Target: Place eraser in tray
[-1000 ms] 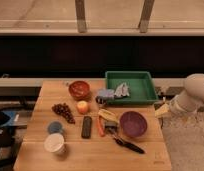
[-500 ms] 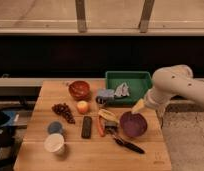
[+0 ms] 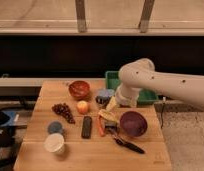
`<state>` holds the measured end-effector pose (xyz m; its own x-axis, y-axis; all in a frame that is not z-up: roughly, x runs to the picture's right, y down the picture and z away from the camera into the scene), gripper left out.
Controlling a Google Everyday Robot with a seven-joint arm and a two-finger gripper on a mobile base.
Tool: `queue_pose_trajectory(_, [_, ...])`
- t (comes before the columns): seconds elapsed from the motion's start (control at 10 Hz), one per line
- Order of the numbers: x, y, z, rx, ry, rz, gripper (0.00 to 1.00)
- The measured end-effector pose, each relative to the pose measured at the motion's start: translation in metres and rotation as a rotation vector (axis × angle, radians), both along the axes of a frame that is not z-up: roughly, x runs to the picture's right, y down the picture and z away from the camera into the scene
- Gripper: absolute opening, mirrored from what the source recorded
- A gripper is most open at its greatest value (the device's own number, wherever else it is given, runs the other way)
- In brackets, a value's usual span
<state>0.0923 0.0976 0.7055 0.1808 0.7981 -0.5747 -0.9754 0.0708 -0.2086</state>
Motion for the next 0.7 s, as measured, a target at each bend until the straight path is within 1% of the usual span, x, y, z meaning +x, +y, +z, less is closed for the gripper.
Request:
queue_pose_trajectory(0.1, [-0.028,0.0,0.0,0.002,-0.043,-0.036,0.8])
queue_pose_trajectory(0.2, [-0.048,0.0,-0.002,0.006,-0.074,-0.055,0.8])
queue_pose_trajectory(0.3, [-0.042,0.0,-0.001,0.007,-0.065,-0.059,0.8])
queue_pose_trajectory(0.7, [-0.042,0.001,-0.001,0.006,-0.063,-0.06,0.8])
